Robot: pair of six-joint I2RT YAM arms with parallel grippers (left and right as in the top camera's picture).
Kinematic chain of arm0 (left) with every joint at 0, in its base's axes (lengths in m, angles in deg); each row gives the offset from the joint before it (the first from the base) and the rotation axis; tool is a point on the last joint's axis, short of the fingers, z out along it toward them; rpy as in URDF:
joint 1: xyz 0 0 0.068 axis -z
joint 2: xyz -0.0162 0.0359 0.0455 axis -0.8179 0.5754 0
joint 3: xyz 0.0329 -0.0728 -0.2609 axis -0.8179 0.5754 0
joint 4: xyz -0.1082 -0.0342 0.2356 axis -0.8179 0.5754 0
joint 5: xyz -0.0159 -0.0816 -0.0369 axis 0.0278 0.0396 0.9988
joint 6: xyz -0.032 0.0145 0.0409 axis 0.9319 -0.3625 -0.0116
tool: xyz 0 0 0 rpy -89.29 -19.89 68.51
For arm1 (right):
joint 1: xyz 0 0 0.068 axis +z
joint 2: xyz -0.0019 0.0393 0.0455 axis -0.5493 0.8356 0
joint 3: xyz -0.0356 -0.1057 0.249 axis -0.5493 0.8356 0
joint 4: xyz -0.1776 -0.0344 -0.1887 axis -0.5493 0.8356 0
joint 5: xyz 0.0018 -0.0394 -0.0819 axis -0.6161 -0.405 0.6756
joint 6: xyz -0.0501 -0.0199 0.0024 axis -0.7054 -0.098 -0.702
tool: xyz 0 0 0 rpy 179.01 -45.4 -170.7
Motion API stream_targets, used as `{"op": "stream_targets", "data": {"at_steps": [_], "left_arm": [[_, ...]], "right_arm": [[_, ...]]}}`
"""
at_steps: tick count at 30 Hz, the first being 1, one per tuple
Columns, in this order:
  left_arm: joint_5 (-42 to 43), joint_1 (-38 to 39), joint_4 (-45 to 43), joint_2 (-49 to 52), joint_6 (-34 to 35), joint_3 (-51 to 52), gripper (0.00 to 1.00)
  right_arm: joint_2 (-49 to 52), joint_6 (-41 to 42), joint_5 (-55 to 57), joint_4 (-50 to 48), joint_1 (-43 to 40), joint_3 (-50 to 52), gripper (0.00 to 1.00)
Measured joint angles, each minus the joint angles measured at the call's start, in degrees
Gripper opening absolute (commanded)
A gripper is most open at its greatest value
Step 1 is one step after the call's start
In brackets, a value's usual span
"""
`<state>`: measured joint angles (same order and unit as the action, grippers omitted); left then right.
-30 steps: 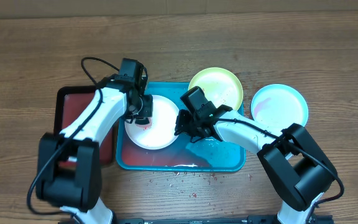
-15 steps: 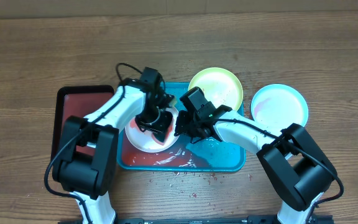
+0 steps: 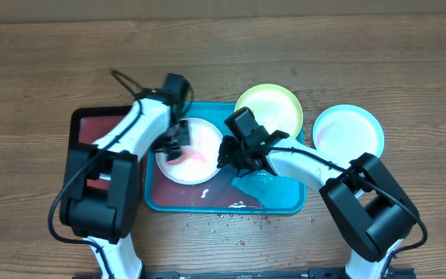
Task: Clean dirty plates on tray and stack at the side
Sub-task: 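Scrub the second white plate with the sponge in the left gripper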
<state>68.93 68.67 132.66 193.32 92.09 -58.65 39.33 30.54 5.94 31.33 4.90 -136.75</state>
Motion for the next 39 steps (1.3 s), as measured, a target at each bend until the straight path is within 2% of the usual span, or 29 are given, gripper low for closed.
{"op": "stream_targets", "data": {"at_steps": [3,6,8,12,15,18,20,23,29,35,39], "left_arm": [[-2.49,-1.05,2.75,0.24,-0.04,0.00,0.04],[0.61,-0.79,5.11,0.26,-6.88,0.02,0.04],[6.16,-0.70,6.82,0.33,-14.32,0.00,0.04],[22.34,0.42,9.51,0.70,-30.21,0.07,0.04],[30.62,2.14,8.09,1.25,-37.22,0.09,0.04],[34.64,3.34,3.76,1.42,-39.69,0.11,0.04],[34.05,3.34,-1.11,1.42,-37.75,0.20,0.04],[29.22,2.93,-8.13,1.44,-30.77,0.17,0.04],[11.06,2.78,-15.13,1.18,-15.72,0.09,0.04],[-8.44,2.64,-8.44,1.09,-5.95,-0.35,0.04],[-11.45,2.56,-1.01,1.09,-4.90,-0.35,0.04]], "right_arm": [[0.04,-0.02,-0.46,-0.39,0.22,0.00,0.04],[0.04,-0.07,-0.70,-0.28,0.44,0.00,0.04],[0.04,-0.22,-0.76,-0.20,0.42,0.00,0.04],[0.04,-0.24,-0.81,-0.07,0.42,0.00,0.04],[0.04,-0.24,-0.81,-0.04,0.39,0.00,0.04],[0.04,-0.22,-0.81,-0.04,0.37,0.00,0.04],[0.04,-0.20,-0.74,-0.15,0.09,0.00,0.04],[0.04,-0.04,-0.59,-0.31,-0.13,0.00,0.04],[0.11,-0.02,-0.57,-0.44,-0.20,0.00,0.04],[0.11,-0.07,-0.72,-0.55,-0.20,0.00,0.04],[0.13,-0.31,-1.01,-0.55,0.02,0.00,0.04]]}}
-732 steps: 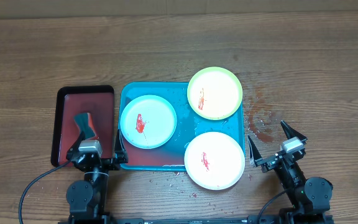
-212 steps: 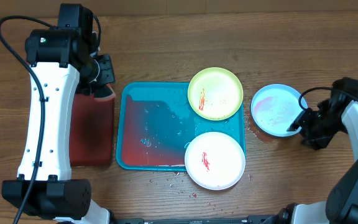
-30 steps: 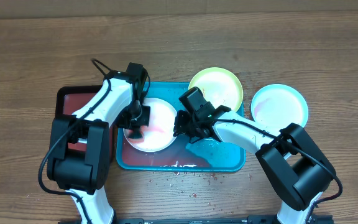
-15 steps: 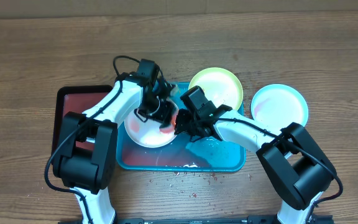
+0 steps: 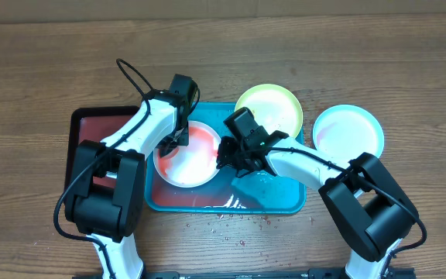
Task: Clean dirty plates on tray and stack at the side
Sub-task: 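Scrub the second white plate with the sponge in the left gripper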
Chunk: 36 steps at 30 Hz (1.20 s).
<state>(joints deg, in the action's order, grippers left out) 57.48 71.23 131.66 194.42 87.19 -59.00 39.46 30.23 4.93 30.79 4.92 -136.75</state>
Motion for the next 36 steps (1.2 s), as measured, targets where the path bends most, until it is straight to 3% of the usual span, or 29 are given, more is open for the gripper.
{"op": "stream_targets", "data": {"at_steps": [5,10,13,20,22,26,32,36], "left_arm": [[7.23,-0.76,8.50,0.00,-5.16,0.00,0.04],[23.54,-1.79,11.06,0.00,-17.64,0.00,0.04],[31.47,-1.73,7.43,0.00,-22.91,0.11,0.04],[38.45,-1.73,-9.90,0.04,-23.76,0.52,0.04],[36.98,-1.73,-13.55,0.07,-22.49,0.66,0.04],[24.28,-0.94,-14.53,0.11,-13.62,0.48,0.04],[-2.27,-0.50,2.08,0.00,7.26,-0.09,0.04],[-0.85,-0.46,4.00,0.00,7.02,-0.04,0.04]], "right_arm": [[0.00,-0.70,-0.24,0.24,0.04,0.00,0.04],[0.00,-1.25,-0.31,0.48,0.04,0.00,0.04],[0.00,-1.16,-0.31,0.50,0.04,0.00,0.04],[0.00,-0.33,-0.22,0.46,-0.07,0.00,0.04],[0.00,0.09,0.02,0.24,-0.11,0.00,0.04],[0.02,0.31,0.42,0.02,-0.37,-0.04,0.04],[0.20,0.07,-0.59,-0.39,-0.15,-0.11,0.04],[0.24,0.07,-0.76,-0.26,0.55,-0.13,0.04]]}}
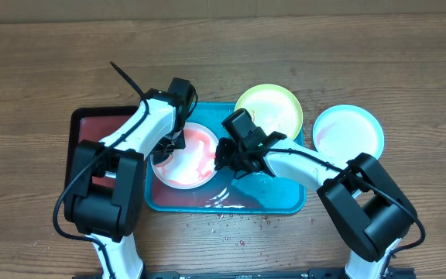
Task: Clean dirty plates on tray and stack at the side
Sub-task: 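Scrub the second white plate with the sponge in the left gripper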
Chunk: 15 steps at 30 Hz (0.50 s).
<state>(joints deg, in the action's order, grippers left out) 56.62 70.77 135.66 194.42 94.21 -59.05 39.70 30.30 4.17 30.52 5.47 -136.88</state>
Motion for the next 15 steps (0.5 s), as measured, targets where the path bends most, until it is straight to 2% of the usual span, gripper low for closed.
{"op": "stream_targets", "data": {"at_steps": [2,6,8,12,15], "left_arm": [[7.21,-0.31,0.37,0.00,-6.36,0.00,0.04],[28.37,-2.08,2.82,-0.02,-23.17,-0.26,0.04],[38.18,-1.88,2.75,0.13,-29.16,0.00,0.04],[49.40,-0.96,-1.62,0.28,-35.32,0.37,0.04],[50.51,-0.79,-7.45,0.31,-35.43,0.48,0.04]], "right_arm": [[0.00,-0.09,0.02,0.35,-0.09,0.00,0.04],[0.00,-0.31,0.04,0.57,-0.20,0.00,0.04],[0.00,-0.39,0.04,0.55,-0.20,0.00,0.04],[-0.02,-0.39,0.04,0.55,-0.17,0.00,0.05],[-0.02,-0.22,0.04,0.39,-0.28,-0.02,0.13]]}}
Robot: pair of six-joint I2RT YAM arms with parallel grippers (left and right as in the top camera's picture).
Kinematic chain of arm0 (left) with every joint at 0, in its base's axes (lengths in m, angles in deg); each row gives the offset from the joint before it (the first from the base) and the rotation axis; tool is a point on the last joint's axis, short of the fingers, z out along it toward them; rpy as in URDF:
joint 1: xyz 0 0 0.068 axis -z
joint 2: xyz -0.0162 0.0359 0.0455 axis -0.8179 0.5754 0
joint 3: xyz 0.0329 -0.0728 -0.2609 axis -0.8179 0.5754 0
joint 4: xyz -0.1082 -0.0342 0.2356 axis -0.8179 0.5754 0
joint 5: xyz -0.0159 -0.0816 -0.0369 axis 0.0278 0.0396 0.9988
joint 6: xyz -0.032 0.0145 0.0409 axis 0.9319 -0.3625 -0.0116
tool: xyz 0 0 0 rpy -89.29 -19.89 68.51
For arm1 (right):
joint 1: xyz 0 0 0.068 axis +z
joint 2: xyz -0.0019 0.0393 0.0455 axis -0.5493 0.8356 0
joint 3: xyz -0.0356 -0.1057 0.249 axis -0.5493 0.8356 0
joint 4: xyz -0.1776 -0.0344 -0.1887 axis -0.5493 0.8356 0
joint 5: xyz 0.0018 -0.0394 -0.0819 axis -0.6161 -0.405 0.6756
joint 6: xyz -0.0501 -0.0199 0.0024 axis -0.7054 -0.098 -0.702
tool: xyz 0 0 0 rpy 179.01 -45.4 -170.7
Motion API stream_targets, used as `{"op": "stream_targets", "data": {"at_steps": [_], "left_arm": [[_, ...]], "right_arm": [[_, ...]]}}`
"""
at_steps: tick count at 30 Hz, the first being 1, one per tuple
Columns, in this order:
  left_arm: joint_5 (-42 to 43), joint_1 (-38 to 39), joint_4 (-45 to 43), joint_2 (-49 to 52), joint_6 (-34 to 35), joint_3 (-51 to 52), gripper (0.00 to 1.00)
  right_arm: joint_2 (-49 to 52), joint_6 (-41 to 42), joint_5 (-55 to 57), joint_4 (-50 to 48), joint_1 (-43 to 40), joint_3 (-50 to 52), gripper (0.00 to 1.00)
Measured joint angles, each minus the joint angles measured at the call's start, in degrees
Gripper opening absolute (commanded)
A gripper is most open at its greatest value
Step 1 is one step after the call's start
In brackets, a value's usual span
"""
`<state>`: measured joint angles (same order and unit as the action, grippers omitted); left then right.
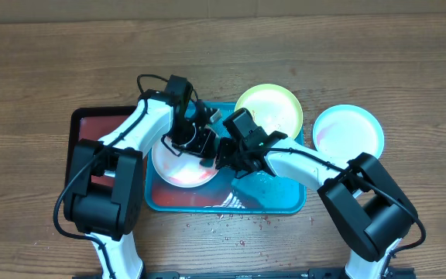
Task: Clean dirty plates on tray and stack at the side
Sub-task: 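Scrub the second white plate with the sponge in the left gripper, then lift the second white plate with the right gripper, raise left arm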
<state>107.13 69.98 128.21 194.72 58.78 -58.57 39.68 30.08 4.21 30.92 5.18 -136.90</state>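
On the left half of the teal tray (285,198) is a white plate (178,167) smeared pink. My right gripper (224,152) grips the plate's right rim. My left gripper (200,141) hangs over the plate's upper right part, close to the right gripper; its jaws are dark and I cannot make out what is between them. A pale green plate (269,108) overlaps the tray's back right corner. A light blue plate (348,132) with a pink tint lies on the table to the right of the tray.
A dark red tray (91,128) lies at the left, under the left arm. Whitish scraps (231,201) lie on the teal tray's front part. Small crumbs (238,223) are scattered on the wooden table in front of it.
My left gripper has moved from the plate's upper left rim to its upper right part, beside the right gripper. The right gripper and plate have hardly moved.
The left gripper was first on the plate's left part, with a pink smear beside it and the right gripper at the right rim. It then stood at the plate's back left rim, with scraps on the tray's front. Now it is at the upper right.
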Motion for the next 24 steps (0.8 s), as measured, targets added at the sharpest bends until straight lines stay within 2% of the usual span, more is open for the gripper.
{"op": "stream_targets", "data": {"at_steps": [1,3,6,8,11,14,19,24], "left_arm": [[-1.11,0.00,-1.81,0.00,1.27,0.00,0.04],[-5.31,-0.04,-5.33,0.00,5.44,0.00,0.04],[-15.04,-0.37,-7.56,0.00,14.03,0.00,0.04],[-19.21,-0.81,-7.02,0.00,18.08,-0.20,0.04],[-23.63,-2.36,-1.92,0.02,22.14,-2.47,0.04],[-24.63,-5.92,6.19,0.39,24.26,-7.93,0.04],[-20.94,-12.00,18.12,0.94,24.72,-23.89,0.04],[-18.62,-13.51,29.18,0.92,22.60,-40.76,0.04]], "right_arm": [[0.00,-0.13,-0.15,-0.09,-0.04,0.00,0.17],[0.00,-0.50,-0.63,-0.28,-0.15,0.00,0.17],[0.00,-0.72,-0.79,-0.50,-0.17,-0.11,0.04],[0.02,-0.50,-0.63,-0.46,-0.17,-0.15,0.04],[0.02,-0.50,-0.83,-0.44,-0.24,-0.20,0.04],[0.02,-0.66,-1.09,1.16,-0.26,-0.81,0.04],[-0.17,-1.64,-1.20,5.53,-0.26,-1.73,0.04],[-2.29,-4.72,2.05,12.94,-0.22,-2.69,0.04]]}}
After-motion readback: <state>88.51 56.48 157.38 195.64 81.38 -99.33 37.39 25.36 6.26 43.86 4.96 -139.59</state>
